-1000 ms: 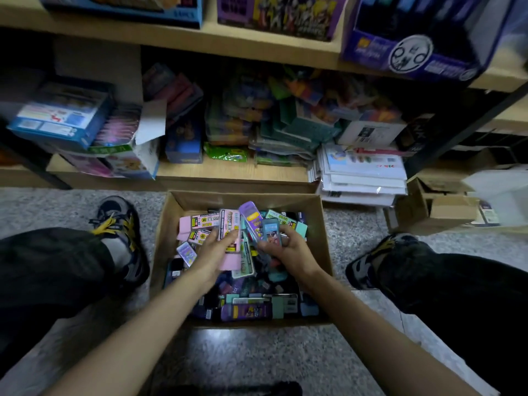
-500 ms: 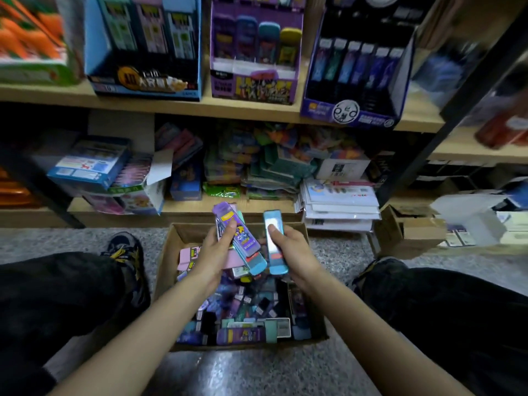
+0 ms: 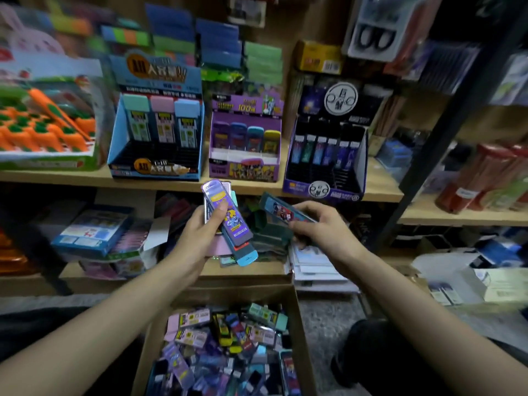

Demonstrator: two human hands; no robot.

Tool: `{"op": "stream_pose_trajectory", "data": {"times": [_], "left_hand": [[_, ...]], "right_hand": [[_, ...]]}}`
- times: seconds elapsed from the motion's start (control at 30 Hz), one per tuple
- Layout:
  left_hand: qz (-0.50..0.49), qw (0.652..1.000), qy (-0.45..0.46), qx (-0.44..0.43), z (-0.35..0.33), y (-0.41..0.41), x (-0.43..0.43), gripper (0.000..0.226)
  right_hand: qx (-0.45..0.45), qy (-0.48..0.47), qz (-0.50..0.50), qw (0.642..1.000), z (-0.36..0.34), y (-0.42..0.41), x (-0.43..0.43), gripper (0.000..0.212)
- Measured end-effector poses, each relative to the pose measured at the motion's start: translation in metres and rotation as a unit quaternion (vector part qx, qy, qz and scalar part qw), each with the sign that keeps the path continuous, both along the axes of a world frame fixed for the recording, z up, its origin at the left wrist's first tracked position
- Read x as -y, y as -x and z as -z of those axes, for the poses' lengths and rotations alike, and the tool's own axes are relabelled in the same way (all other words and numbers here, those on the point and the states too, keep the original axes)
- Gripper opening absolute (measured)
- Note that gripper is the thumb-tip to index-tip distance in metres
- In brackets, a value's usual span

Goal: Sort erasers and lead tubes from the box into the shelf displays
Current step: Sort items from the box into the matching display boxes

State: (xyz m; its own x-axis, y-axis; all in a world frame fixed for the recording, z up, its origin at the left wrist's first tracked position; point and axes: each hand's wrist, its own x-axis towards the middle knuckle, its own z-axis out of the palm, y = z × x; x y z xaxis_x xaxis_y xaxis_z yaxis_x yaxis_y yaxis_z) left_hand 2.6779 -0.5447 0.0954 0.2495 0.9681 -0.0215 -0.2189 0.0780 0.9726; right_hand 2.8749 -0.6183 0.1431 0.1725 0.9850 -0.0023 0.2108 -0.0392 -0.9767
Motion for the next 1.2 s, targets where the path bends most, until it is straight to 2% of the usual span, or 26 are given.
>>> {"op": "stream_pose_trajectory", "data": {"times": [0.1, 0.17, 0.3, 0.4, 0.57, 0.77, 0.9, 1.0, 1.07, 1.13, 1.2], "left_hand": [[-0.009, 1.000, -0.007, 0.014, -0.016, 0.003, -0.014, 0.033], [-0.013, 1.000, 0.000, 0.025, -0.023, 0.006, -0.023, 0.029], [-0.020, 0.999, 0.010, 0.047, -0.034, 0.004, -0.039, 0.022], [-0.026, 0.997, 0.020, 0.075, -0.040, -0.002, -0.048, 0.029], [-0.044, 0.993, 0.040, 0.103, -0.051, -0.005, -0.062, 0.034], [-0.049, 0.993, 0.032, 0.101, -0.054, 0.006, -0.067, 0.053], [-0.059, 0.994, 0.029, 0.090, -0.053, 0.012, -0.064, 0.045], [-0.065, 0.994, 0.025, 0.088, -0.056, 0.010, -0.069, 0.041], [-0.090, 0.993, 0.043, 0.055, -0.062, -0.001, -0.086, 0.034], [-0.054, 0.990, 0.030, 0.123, -0.043, 0.003, -0.094, 0.035], [-0.071, 0.989, 0.046, 0.118, -0.049, -0.004, -0.098, 0.033]], "right_hand": [[0.027, -0.046, 0.062, 0.997, -0.014, -0.004, -0.003, 0.021], [0.030, -0.077, 0.091, 0.992, -0.020, -0.008, -0.007, 0.022], [-0.046, -0.096, 0.109, 0.988, -0.035, -0.024, -0.028, 0.004], [-0.057, -0.089, 0.123, 0.987, -0.050, -0.040, -0.050, 0.007], [0.080, -0.147, 0.080, 0.983, -0.080, -0.047, -0.090, 0.006], [0.217, -0.171, 0.043, 0.960, -0.089, -0.026, -0.144, 0.010], [0.306, -0.225, 0.036, 0.925, -0.087, -0.018, -0.167, 0.009], [0.390, -0.239, 0.030, 0.889, -0.082, -0.016, -0.181, 0.016], [0.423, -0.238, 0.024, 0.874, -0.075, -0.015, -0.187, 0.022], [0.437, -0.239, 0.029, 0.867, -0.069, -0.014, -0.191, 0.030], [0.489, -0.264, 0.045, 0.830, -0.063, -0.013, -0.194, 0.029]]}}
